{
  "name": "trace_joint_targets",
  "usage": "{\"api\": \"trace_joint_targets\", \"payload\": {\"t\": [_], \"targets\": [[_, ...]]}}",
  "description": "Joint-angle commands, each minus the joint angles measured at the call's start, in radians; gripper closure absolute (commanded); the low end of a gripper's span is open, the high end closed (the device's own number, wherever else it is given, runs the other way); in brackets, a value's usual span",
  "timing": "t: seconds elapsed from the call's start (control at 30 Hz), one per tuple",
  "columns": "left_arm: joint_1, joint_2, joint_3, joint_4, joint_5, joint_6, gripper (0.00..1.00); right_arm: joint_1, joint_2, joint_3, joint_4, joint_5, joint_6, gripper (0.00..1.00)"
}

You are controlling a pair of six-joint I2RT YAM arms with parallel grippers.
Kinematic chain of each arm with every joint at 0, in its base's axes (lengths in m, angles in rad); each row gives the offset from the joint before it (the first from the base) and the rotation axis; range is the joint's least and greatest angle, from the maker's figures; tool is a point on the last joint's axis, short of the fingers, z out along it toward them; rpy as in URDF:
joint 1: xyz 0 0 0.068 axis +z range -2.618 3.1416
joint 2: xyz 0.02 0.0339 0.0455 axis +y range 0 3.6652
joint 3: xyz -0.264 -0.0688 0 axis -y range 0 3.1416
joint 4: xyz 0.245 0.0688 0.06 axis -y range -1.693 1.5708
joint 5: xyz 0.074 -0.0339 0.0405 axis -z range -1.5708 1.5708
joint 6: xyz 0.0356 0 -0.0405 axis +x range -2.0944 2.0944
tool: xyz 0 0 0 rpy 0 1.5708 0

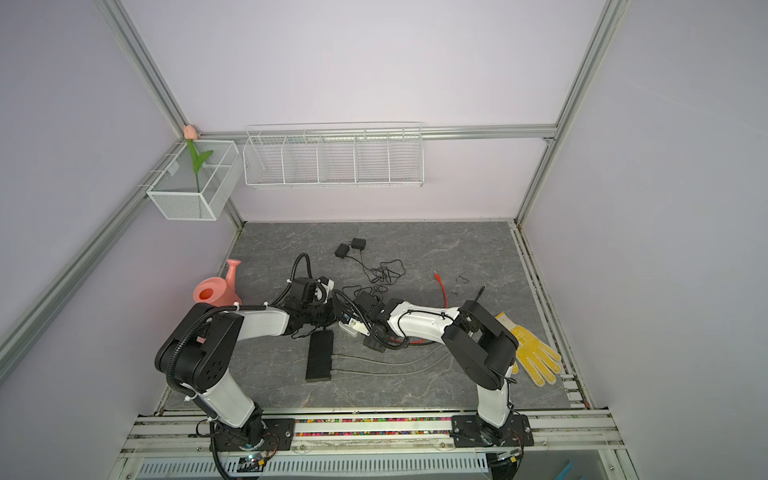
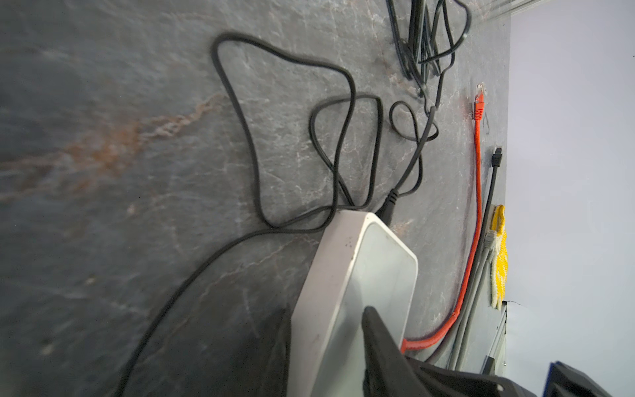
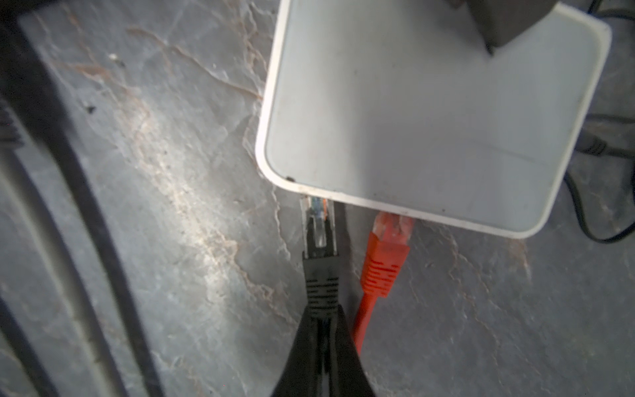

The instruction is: Insert the plug into the switch port

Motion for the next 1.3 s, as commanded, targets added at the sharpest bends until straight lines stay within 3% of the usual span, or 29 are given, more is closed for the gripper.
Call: {"api": "trace_joint_targets", "payload": {"t": [0.0, 0.83, 1.27], "targets": [[-0.004, -0.012, -0.022, -0.022, 0.001, 0.014, 0.65, 0.006, -0.037, 0.019, 0.003, -0.008, 0.000, 0.93], [-0.003, -0.018, -0.024, -0.017, 0.002, 0.009, 0.65, 0.006, -0.034, 0.037, -0.005, -0.037, 0.002, 0.93], [-0.004, -0.061, -0.061, -0.010, 0.003, -0.002, 0.65, 0.009, 0.045, 0.082, 0.005, -0.043, 0.156, 0.93]]}}
